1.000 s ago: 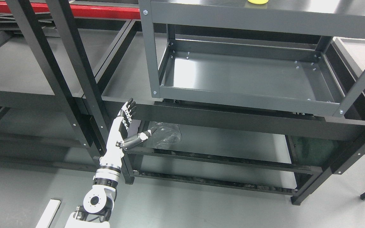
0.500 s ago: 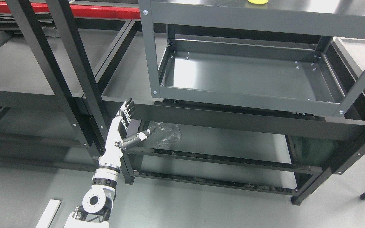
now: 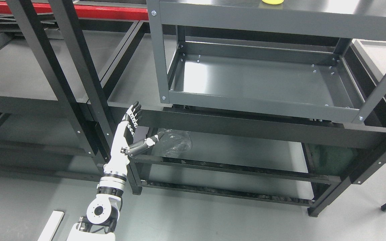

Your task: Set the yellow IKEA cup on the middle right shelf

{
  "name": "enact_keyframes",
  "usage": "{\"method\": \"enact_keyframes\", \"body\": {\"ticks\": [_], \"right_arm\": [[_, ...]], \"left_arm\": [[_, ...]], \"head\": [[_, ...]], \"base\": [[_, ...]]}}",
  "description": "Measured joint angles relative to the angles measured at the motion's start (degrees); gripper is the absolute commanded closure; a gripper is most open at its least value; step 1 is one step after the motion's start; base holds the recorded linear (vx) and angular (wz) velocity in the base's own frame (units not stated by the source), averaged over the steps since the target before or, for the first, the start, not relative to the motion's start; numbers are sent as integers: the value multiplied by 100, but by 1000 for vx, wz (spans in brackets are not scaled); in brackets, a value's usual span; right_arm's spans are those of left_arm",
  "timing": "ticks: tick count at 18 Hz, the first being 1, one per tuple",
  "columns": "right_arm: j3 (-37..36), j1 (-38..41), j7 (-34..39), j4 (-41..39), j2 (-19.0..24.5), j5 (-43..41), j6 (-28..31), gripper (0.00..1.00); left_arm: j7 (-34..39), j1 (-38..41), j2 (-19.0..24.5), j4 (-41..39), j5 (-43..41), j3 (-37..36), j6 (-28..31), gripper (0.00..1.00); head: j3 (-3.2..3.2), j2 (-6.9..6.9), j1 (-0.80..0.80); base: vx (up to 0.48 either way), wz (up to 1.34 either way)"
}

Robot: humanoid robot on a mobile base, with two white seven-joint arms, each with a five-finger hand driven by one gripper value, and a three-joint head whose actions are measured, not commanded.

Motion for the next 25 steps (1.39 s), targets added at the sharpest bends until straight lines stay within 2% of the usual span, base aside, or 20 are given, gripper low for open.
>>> {"method": "enact_keyframes", "body": {"ticks": [14, 25], "right_arm": [[0, 0, 0, 0, 0, 0, 0, 1], [0, 0, 0, 0, 0, 0, 0, 1]], "left_arm": [[-1, 22, 0, -39, 0, -23, 29, 1], [-1, 255, 0, -62, 0, 53, -172, 1]], "head": [[0, 0, 0], [0, 0, 0]], "base": [[0, 0], [0, 0]]}}
